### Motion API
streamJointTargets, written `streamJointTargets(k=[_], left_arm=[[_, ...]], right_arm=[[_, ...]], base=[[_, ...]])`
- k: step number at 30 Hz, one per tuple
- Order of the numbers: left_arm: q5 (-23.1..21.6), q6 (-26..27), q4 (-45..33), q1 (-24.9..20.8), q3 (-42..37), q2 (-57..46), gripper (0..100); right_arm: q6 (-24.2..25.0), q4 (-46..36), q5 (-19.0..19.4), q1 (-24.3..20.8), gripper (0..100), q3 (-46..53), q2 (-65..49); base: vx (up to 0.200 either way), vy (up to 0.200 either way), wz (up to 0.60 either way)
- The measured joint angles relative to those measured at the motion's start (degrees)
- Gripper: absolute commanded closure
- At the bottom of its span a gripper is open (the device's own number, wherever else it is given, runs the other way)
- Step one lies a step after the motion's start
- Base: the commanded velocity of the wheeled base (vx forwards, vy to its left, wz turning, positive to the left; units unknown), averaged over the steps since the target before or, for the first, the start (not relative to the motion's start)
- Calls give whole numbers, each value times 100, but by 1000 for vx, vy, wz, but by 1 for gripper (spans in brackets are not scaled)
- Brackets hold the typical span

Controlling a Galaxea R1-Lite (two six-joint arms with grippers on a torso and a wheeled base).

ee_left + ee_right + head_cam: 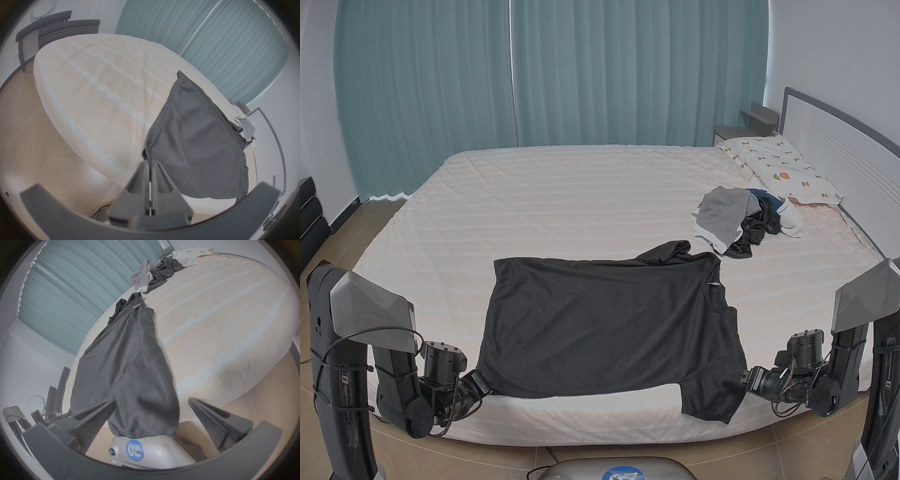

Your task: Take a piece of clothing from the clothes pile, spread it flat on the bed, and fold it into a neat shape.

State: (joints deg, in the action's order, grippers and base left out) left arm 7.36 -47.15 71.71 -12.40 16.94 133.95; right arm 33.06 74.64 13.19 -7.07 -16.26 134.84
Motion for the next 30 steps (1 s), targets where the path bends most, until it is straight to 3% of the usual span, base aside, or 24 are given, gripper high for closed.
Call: streamJointTargets(k=[6,19,30], left_arm=[[-9,-2,2,22,0,-2,100],[-12,71,-7,102,-101,-27,100],[5,464,-71,99,-391,-46,100]], right_arm=[[-60,7,-178,2,100,-151,154],[-870,-39,-204,256,100,445,44],[-1440,-59,-204,338,100,985,-69]], base=[[0,0,0],[0,0,0],[0,0,0]])
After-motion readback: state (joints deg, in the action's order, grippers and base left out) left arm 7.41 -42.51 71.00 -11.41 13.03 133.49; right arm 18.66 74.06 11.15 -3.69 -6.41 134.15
